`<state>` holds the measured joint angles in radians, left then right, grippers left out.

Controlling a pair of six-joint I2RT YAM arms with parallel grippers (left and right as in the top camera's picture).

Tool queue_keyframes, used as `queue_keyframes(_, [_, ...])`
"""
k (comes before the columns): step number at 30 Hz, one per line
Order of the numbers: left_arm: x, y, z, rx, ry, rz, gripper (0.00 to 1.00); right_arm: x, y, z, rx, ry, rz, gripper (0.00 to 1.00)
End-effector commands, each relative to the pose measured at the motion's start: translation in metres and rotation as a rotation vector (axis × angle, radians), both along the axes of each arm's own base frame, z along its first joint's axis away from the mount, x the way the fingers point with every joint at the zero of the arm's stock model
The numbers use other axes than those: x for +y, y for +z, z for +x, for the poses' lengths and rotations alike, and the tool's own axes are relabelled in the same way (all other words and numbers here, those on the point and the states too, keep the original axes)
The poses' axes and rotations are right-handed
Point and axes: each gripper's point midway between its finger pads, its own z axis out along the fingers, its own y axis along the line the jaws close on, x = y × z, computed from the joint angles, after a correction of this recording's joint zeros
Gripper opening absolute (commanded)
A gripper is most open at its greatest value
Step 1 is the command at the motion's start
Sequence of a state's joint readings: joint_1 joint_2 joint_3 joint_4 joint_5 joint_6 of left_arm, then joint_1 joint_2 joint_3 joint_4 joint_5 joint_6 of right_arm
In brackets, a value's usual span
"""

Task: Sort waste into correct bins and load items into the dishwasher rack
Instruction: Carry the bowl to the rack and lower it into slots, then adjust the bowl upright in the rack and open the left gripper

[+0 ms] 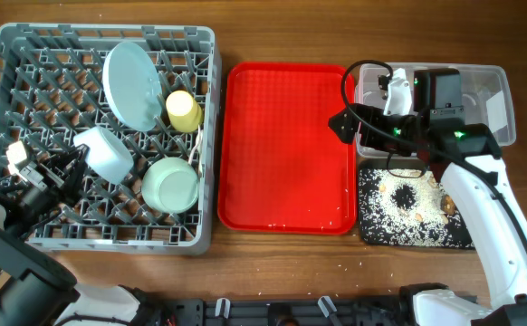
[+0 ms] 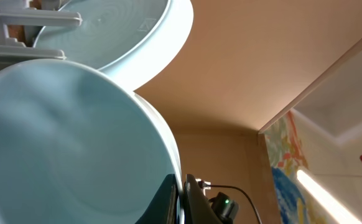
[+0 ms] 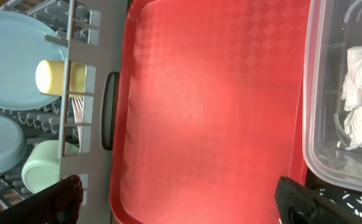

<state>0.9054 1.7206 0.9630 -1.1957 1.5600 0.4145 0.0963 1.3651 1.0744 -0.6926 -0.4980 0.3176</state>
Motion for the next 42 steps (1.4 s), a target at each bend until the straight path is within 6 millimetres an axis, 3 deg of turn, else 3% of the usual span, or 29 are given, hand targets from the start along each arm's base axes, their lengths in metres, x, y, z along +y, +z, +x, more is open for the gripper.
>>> queue_keyframes(1, [-0.001, -0.002, 0.0, -0.005, 0.005, -0.019, 0.04, 0.004, 0.004, 0.001, -0.004, 0.007, 0.02, 1.0])
queue_keyframes(9, [-0.002, -0.003, 0.002, -0.027, -0.006, 0.009, 0.04, 0.004, 0.004, 0.001, -0.003, 0.007, 0.02, 1.0])
queue_keyframes(13, [-0.022, -0.004, 0.01, -0.054, -0.08, 0.039, 0.04, 0.004, 0.004, 0.001, -0.003, 0.007, 0.02, 1.0])
queue_keyframes(17, [-0.024, -0.005, 0.012, -0.013, -0.09, -0.01, 0.04, 0.004, 0.004, 0.001, -0.003, 0.007, 0.02, 1.0])
queue_keyframes(22, [-0.019, -0.002, 0.012, 0.026, -0.078, -0.056, 0.04, 0.004, 0.004, 0.001, -0.003, 0.007, 0.02, 1.0])
queue_keyframes(26, [0.0, -0.002, 0.008, 0.038, -0.016, -0.074, 0.04, 0.004, 0.004, 0.001, -0.003, 0.007, 0.02, 1.0])
queue_keyframes(36, [-0.002, 0.024, 0.007, 0.005, -0.019, -0.032, 0.04, 0.004, 0.004, 0.001, -0.003, 0.007, 0.02, 1.0])
queue_keyframes(42, [0.001, 0.026, 0.01, -0.036, -0.024, 0.019, 0.04, 0.004, 0.004, 0.001, -0.003, 0.007, 0.02, 1.0])
